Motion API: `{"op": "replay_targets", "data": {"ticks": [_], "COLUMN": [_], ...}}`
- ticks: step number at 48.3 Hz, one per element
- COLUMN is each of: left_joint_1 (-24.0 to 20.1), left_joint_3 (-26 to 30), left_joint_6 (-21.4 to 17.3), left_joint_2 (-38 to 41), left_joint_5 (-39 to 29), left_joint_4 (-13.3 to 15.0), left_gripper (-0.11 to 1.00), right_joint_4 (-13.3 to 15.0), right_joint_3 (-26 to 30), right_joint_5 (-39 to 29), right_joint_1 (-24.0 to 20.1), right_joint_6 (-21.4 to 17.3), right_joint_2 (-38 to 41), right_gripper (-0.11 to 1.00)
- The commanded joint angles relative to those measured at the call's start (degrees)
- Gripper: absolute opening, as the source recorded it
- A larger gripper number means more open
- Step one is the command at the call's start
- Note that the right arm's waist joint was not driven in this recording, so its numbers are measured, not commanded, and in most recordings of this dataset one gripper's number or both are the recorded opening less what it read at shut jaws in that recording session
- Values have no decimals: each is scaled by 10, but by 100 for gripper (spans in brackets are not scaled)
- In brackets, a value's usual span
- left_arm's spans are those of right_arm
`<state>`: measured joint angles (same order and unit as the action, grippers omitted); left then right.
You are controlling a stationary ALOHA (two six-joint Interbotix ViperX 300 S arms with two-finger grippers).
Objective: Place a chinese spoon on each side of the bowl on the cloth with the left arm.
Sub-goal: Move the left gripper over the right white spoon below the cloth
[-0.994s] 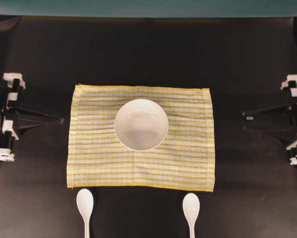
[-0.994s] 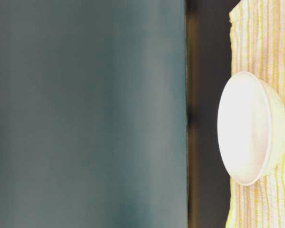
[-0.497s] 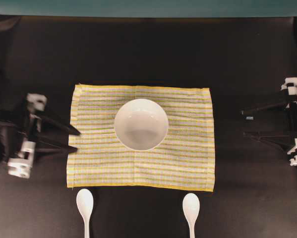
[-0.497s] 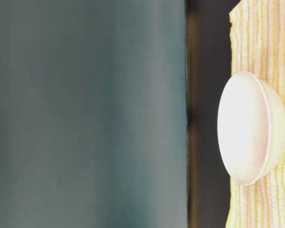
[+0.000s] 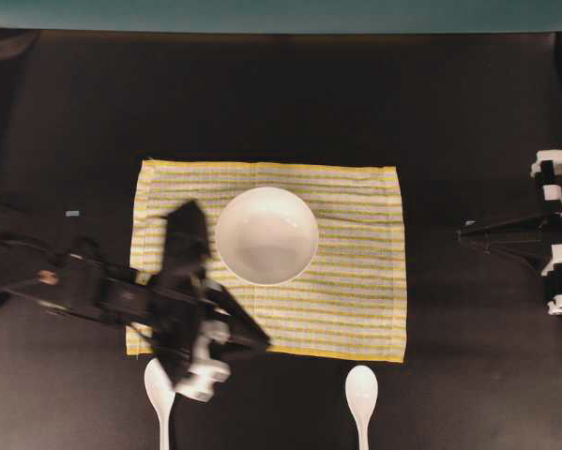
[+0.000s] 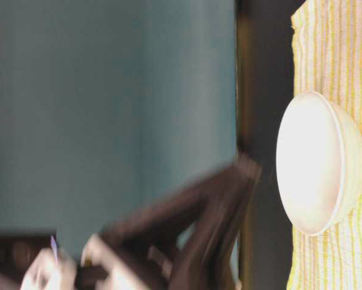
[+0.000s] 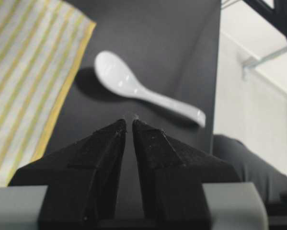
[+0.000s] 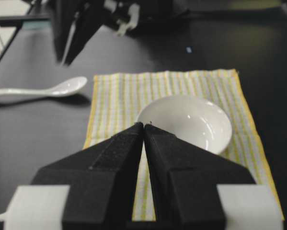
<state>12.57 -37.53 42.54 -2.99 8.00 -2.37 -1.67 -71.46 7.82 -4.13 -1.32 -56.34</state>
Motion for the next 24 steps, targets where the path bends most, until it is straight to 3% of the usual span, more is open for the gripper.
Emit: {"op": "replay_targets", "data": {"ticks": [1, 8, 13, 24], "left_joint_1": [-2, -1, -1, -4], "left_joint_3": [55, 96, 111, 121], "left_joint_6": [-6, -7, -7, -8], "left_joint_2": [36, 86, 113, 168], "left_joint_5": [-27, -31, -23, 75], "left_joint_4": [-3, -3, -3, -3], "left_gripper": [15, 20, 29, 68], "right_joint_4": [-1, -1, -1, -2], "right_joint_3": [5, 4, 4, 4], "right_joint_5": [2, 2, 2, 3], "right_joint_1": [0, 0, 0, 0], "right_joint_6": [-5, -5, -5, -4], "right_joint_2": [3, 3, 3, 3], "right_gripper": [10, 10, 10, 10]}}
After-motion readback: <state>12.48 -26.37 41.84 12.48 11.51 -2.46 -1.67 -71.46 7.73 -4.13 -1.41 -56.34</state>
